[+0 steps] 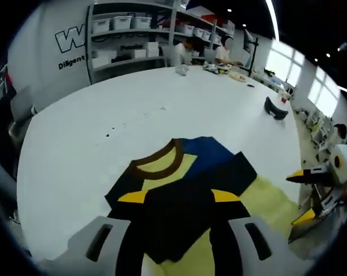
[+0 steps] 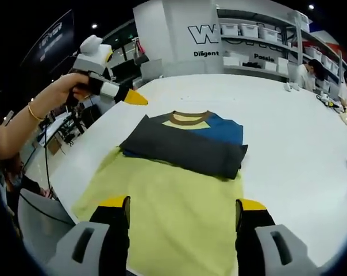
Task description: Fold the garment on the visible template until the final outline fits inside the template.
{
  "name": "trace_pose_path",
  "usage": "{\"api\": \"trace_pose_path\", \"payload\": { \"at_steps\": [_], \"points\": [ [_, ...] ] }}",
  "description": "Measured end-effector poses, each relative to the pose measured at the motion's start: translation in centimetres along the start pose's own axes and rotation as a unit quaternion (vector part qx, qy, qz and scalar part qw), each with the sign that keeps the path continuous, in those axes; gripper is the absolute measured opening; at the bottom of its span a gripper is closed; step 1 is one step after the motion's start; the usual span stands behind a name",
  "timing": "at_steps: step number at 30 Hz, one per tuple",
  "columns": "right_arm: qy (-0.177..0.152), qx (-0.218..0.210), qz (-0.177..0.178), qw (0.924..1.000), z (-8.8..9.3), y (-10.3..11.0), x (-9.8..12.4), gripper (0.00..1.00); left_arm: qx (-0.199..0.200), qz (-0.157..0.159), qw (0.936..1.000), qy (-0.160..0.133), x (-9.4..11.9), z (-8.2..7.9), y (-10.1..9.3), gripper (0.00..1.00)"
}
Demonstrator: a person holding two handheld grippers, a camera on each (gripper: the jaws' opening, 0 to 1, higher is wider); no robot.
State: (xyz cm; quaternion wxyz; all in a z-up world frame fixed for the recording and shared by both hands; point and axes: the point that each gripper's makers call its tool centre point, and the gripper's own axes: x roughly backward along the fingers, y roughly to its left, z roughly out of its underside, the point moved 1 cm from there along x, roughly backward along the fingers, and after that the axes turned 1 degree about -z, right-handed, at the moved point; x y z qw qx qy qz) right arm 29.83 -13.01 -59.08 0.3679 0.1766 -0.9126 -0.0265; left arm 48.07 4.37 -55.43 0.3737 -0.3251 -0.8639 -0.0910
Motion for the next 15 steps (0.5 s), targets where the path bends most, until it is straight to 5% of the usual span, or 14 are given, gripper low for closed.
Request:
{"api": "trace_pose_path", "payload": {
  "at_steps": [6, 15],
  "points": [
    [-0.006, -0.007, 0.003, 1.0, -0.1, 0.0, 0.1, 0.74, 0.001, -0.017, 0.9998, 0.002, 0.3, 1.5, 2.7, 0.41],
    [-0.022, 0.006, -0.011, 0.9997, -1.3, 3.1, -1.3, 0.71, 0.018, -0.028, 0.9993, 0.016, -0.3, 3.0, 6.1, 0.37]
  ]
}}
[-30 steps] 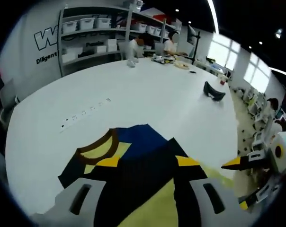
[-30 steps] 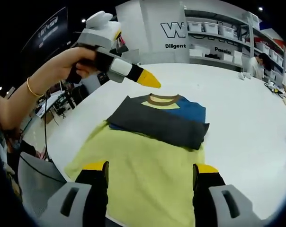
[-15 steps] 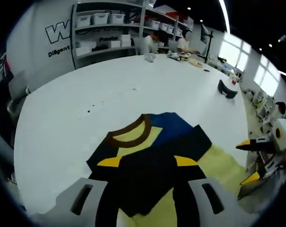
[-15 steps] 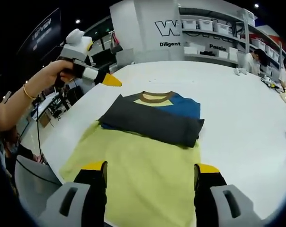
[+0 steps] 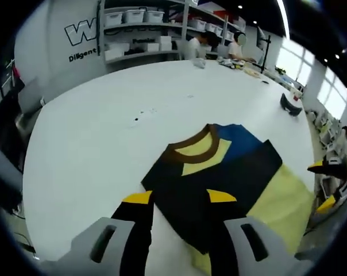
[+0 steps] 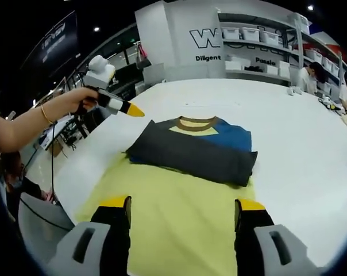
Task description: Fold the garment on the visible template until the final outline fits inside the template.
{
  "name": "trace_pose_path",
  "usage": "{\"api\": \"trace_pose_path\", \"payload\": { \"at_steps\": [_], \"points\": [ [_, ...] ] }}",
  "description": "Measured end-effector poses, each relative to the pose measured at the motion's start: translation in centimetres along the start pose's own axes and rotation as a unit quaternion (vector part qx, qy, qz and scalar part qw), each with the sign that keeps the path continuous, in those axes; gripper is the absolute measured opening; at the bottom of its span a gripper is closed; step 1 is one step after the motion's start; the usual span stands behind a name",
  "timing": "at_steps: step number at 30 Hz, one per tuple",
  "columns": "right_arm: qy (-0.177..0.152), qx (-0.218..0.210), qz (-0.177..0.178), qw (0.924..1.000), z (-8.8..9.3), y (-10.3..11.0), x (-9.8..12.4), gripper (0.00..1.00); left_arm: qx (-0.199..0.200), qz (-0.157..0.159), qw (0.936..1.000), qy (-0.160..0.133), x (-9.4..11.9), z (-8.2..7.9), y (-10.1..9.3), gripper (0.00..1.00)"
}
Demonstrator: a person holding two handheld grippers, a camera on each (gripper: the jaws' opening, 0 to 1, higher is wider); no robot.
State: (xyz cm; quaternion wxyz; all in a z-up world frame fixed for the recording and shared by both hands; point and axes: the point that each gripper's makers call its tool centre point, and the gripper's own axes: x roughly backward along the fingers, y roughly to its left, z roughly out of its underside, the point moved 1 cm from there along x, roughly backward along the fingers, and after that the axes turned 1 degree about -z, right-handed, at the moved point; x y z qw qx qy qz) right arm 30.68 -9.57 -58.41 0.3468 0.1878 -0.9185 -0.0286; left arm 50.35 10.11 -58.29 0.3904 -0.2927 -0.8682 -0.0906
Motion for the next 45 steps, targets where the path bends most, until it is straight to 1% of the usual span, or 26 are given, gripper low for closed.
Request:
{"api": "trace_pose_path", "payload": {
  "at_steps": [3, 5, 6, 8, 9, 10, 12, 13, 14, 15, 17, 21, 22, 23, 25, 29, 33, 34, 37, 38, 41, 45],
  "points": [
    [-0.01, 0.002, -0.013, 0.9999, -0.7, 1.5, -0.9, 0.7, 0.01, -0.001, 0.9999, 0.007, -0.3, 0.2, 0.7, 0.35],
    [-0.013, 0.002, -0.023, 0.9996, -1.0, 2.5, -1.5, 0.69, 0.008, -0.003, 0.9999, 0.007, -0.5, 0.3, 1.0, 0.35],
    [-0.014, 0.002, -0.031, 0.9994, -1.2, 3.1, -1.9, 0.69, 0.007, -0.006, 0.9999, 0.012, -0.8, 0.4, 1.4, 0.35],
    [-0.018, 0.006, -0.041, 0.999, -1.6, 4.2, -2.6, 0.68, 0.01, -0.006, 0.9999, 0.006, -1.1, 0.3, 1.8, 0.34],
    [-0.018, 0.01, -0.048, 0.9986, -1.8, 4.9, -3.1, 0.68, 0.029, -0.007, 0.9995, -0.014, -1.5, -0.1, 2.0, 0.33],
    [-0.017, 0.013, -0.053, 0.9983, -1.9, 5.4, -3.4, 0.67, 0.037, -0.002, 0.9992, -0.014, -1.7, 0.0, 2.1, 0.32],
    [-0.017, 0.019, -0.064, 0.9976, -2.0, 6.4, -3.9, 0.65, 0.056, 0.005, 0.9984, -0.007, -2.0, 0.5, 2.2, 0.3],
    [-0.015, 0.024, -0.072, 0.997, -2.1, 7.1, -4.4, 0.65, 0.055, 0.004, 0.9985, -0.008, -2.4, 0.7, 2.5, 0.3],
    [-0.016, 0.024, -0.077, 0.9966, -2.3, 7.8, -4.8, 0.64, 0.054, 0.003, 0.9985, -0.004, -2.6, 1.0, 2.6, 0.3],
    [-0.015, 0.028, -0.089, 0.9955, -2.4, 8.7, -5.2, 0.64, 0.047, -0.001, 0.9989, 0.003, -2.8, 1.4, 2.8, 0.3],
    [-0.015, 0.029, -0.096, 0.9949, -2.5, 9.6, -5.9, 0.62, 0.043, -0.005, 0.9991, 0.005, -3.2, 1.6, 3.1, 0.29],
    [-0.021, 0.035, -0.113, 0.9928, -2.9, 11.6, -7.1, 0.56, 0.056, 0.0, 0.9984, -0.004, -3.7, 1.3, 3.4, 0.29],
    [-0.022, 0.033, -0.118, 0.9922, -3.0, 12.1, -7.5, 0.55, 0.057, 0.0, 0.9984, -0.001, -3.8, 1.4, 3.5, 0.29],
    [-0.024, 0.035, -0.129, 0.9907, -3.3, 13.1, -8.2, 0.55, 0.058, -0.001, 0.9983, -0.002, -4.1, 1.4, 3.7, 0.29],
    [-0.022, 0.038, -0.136, 0.9897, -3.6, 14.1, -9.2, 0.54, 0.061, 0.0, 0.9981, -0.001, -4.4, 1.4, 3.8, 0.28],
    [-0.022, 0.039, -0.151, 0.9876, -4.0, 15.3, -10.5, 0.52, 0.072, -0.002, 0.9974, 0.0, -5.0, 1.4, 4.1, 0.27],
    [-0.016, 0.043, -0.154, 0.987, -4.1, 15.9, -12.0, 0.49, 0.08, 0.002, 0.9968, 0.002, -5.8, 1.6, 4.2, 0.25],
    [-0.017, 0.041, -0.154, 0.9871, -4.2, 16.0, -12.3, 0.47, 0.079, 0.002, 0.9968, 0.002, -6.0, 1.6, 4.2, 0.24],
    [-0.014, 0.035, -0.16, 0.9864, -4.1, 16.8, -13.6, 0.4, 0.075, 0.002, 0.9972, 0.008, -6.6, 1.9, 4.4, 0.14],
    [-0.012, 0.033, -0.164, 0.9859, -4.1, 17.1, -13.9, 0.39, 0.081, 0.002, 0.9967, 0.006, -6.7, 1.9, 4.5, 0.11],
    [-0.005, 0.034, -0.164, 0.9858, -3.8, 17.8, -15.2, 0.36, 0.097, 0.005, 0.9952, 0.007, -7.1, 2.1, 4.6, 0.09],
    [0.003, 0.022, -0.153, 0.988, -3.7, 17.8, -16.7, 0.32, 0.094, 0.01, 0.9955, 0.007, -7.5, 2.2, 4.7, 0.07]
  ]
}}
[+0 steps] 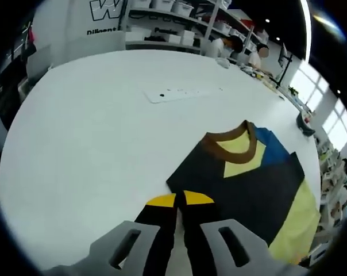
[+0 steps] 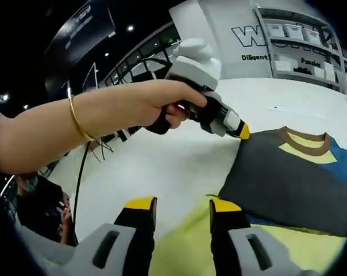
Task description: Fold the garment on the visible template until the final outline fits inside the template.
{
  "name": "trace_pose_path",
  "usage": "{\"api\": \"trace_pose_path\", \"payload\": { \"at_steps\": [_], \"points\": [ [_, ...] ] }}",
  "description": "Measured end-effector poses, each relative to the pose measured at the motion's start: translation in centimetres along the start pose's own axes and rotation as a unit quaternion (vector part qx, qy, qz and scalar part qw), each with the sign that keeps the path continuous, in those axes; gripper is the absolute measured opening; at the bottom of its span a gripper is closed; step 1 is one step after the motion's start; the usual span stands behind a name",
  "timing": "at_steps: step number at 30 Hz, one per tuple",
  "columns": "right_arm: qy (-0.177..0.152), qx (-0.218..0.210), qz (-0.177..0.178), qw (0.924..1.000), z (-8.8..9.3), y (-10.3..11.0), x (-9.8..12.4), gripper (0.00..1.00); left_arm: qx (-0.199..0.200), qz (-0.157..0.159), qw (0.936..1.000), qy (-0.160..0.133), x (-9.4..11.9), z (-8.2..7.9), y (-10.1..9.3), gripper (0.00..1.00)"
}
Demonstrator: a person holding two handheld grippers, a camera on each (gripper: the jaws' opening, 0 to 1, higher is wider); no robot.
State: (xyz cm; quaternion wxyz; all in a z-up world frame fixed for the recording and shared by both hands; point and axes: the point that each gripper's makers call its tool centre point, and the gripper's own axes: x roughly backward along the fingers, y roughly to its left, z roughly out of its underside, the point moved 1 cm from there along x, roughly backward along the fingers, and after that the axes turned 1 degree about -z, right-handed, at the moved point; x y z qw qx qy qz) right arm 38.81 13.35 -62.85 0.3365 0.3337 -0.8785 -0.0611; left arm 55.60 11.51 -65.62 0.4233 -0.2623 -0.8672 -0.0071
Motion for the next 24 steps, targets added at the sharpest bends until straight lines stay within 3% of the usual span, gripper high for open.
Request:
{"api": "trace_pose_path", "payload": {
  "at_steps": [3, 18, 22, 24],
  "points": [
    [0.019, -0.009, 0.02, 0.9996, 0.5, -0.7, -0.5, 0.27, -0.002, 0.005, 1.0, 0.003, -0.1, 0.1, 0.0, 0.07],
    [-0.011, -0.097, 0.08, 0.992, 0.1, -3.1, -2.3, 0.0, 0.023, 0.039, 0.999, -0.002, -0.3, 0.3, 0.2, 0.07],
    [-0.006, -0.064, 0.089, 0.994, 0.2, -3.0, -2.2, 0.0, 0.028, 0.05, 0.9983, -0.007, 0.0, 0.1, 0.2, 0.06],
    [-0.005, -0.03, 0.097, 0.9948, 0.1, -3.0, -2.1, 0.0, 0.058, 0.069, 0.9958, -0.017, 0.2, -0.3, -0.2, 0.06]
  ]
}}
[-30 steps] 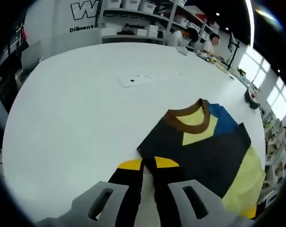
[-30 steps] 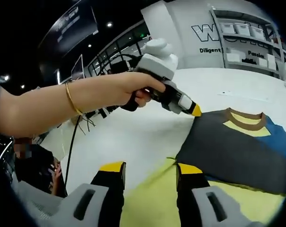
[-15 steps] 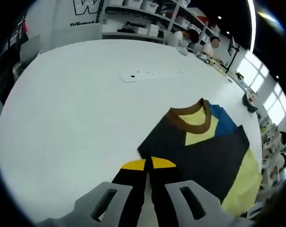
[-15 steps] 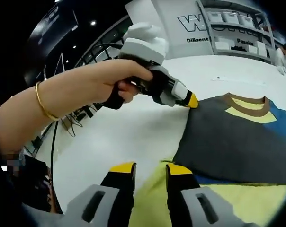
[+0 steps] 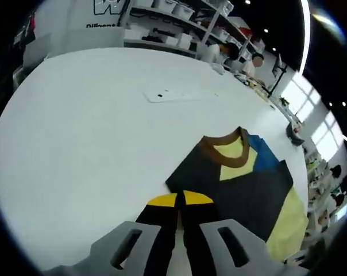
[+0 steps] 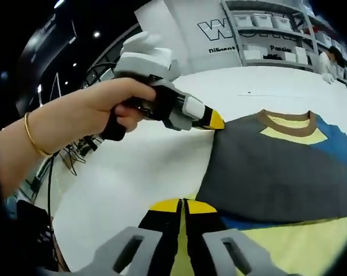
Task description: Fold the garment on the visible template until the final outline fits inside the template.
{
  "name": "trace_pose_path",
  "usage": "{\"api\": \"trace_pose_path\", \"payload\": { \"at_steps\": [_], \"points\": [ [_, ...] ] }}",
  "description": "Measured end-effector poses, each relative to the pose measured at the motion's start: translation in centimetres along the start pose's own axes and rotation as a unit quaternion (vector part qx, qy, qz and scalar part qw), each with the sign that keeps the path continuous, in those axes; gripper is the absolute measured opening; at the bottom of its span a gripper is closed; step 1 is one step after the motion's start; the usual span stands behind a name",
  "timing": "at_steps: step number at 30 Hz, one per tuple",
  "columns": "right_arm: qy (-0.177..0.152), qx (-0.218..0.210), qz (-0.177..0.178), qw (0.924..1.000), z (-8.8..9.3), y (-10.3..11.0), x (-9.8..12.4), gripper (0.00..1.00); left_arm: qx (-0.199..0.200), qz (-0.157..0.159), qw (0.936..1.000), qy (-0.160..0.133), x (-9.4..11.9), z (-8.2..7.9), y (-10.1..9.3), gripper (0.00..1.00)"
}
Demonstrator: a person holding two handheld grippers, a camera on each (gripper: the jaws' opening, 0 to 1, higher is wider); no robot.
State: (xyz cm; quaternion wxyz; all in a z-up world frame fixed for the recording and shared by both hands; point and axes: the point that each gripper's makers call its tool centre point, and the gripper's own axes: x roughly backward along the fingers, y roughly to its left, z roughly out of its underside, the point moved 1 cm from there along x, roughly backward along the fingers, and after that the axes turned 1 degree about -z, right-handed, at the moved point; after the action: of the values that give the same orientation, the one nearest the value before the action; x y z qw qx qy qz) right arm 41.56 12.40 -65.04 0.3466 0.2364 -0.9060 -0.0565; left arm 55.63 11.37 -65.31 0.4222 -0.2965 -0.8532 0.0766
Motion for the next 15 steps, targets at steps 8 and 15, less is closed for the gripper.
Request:
{"api": "trace_pose_path", "payload": {
  "at_steps": [8, 15],
  "points": [
    [0.022, 0.238, 0.035, 0.9704, 0.4, 0.4, -0.4, 0.0, 0.068, 0.007, 0.9976, 0.0, -0.5, -0.2, 1.1, 0.06],
    [0.022, 0.354, 0.035, 0.9342, 1.1, 0.9, -1.0, 0.0, 0.09, 0.011, 0.9959, -0.003, -0.7, 0.1, 2.0, 0.06]
  ]
}}
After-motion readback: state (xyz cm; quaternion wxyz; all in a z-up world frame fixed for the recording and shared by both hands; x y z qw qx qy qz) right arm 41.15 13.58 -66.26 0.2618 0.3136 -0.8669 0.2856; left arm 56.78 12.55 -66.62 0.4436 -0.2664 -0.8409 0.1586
